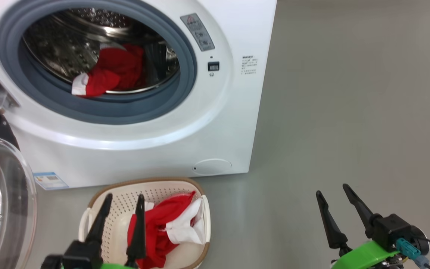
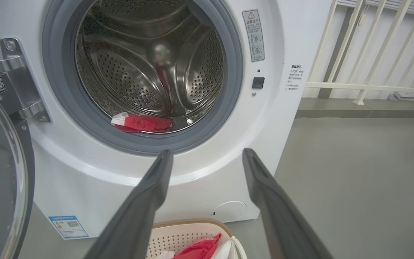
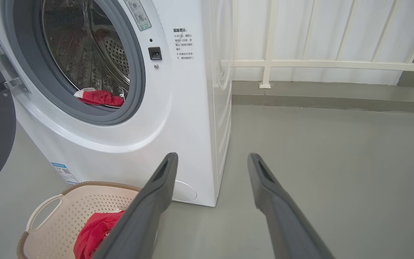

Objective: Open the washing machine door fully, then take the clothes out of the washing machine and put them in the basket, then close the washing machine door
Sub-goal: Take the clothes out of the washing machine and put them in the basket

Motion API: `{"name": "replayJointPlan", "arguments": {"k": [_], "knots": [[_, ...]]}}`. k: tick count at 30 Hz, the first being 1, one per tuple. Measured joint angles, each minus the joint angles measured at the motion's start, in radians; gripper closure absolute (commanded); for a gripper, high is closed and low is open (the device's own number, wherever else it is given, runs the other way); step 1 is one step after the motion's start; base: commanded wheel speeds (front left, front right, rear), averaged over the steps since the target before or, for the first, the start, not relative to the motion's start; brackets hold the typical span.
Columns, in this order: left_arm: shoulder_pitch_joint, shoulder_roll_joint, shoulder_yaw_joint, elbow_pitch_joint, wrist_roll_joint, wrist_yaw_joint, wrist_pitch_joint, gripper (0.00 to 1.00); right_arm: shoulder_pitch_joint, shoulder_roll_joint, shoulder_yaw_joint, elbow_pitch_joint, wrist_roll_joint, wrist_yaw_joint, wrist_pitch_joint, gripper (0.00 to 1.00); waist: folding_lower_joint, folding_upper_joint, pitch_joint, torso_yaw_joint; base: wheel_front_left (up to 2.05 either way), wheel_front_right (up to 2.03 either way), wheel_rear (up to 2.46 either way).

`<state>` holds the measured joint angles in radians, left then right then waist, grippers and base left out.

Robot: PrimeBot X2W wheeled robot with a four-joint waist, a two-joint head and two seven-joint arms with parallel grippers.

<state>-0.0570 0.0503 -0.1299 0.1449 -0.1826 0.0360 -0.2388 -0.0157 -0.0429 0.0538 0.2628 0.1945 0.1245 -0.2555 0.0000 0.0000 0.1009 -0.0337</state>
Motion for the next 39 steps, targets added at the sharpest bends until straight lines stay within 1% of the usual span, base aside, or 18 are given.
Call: {"name": "replayJointPlan", "arguments": {"k": [6,8,15,21,39], "knots": [[0.092,0.002,-0.007,-0.062,0.0,0.011,0.01,0.0,0.038,0.001,-0.007,0.006,0.0,0.0,0.0,0.0,0.0,0.0,-0.051,0.003,0.0,0.0,0.0],[0.12,0.003,-0.01,-0.08,0.0,0.022,0.019,0.0,0.051,0.001,-0.008,0.008,0.0,0.0,0.0,0.0,0.0,0.0,-0.066,0.003,0.0,0.0,0.0],[0.185,0.006,-0.024,-0.112,0.0,0.038,0.038,0.0,0.08,0.001,-0.01,0.012,0.0,0.0,0.0,0.0,0.0,0.0,-0.107,-0.001,0.0,0.0,0.0],[0.204,0.016,-0.024,-0.108,-0.004,0.038,0.039,0.0,0.081,0.001,-0.013,0.012,0.0,0.0,0.0,0.0,0.0,0.0,-0.123,-0.006,0.0,0.0,0.0],[0.203,0.016,-0.028,-0.084,-0.023,0.043,0.035,0.0,0.098,0.002,-0.013,0.012,-0.002,0.0,0.0,0.0,0.0,0.0,-0.122,-0.006,0.0,0.0,0.0]]}}
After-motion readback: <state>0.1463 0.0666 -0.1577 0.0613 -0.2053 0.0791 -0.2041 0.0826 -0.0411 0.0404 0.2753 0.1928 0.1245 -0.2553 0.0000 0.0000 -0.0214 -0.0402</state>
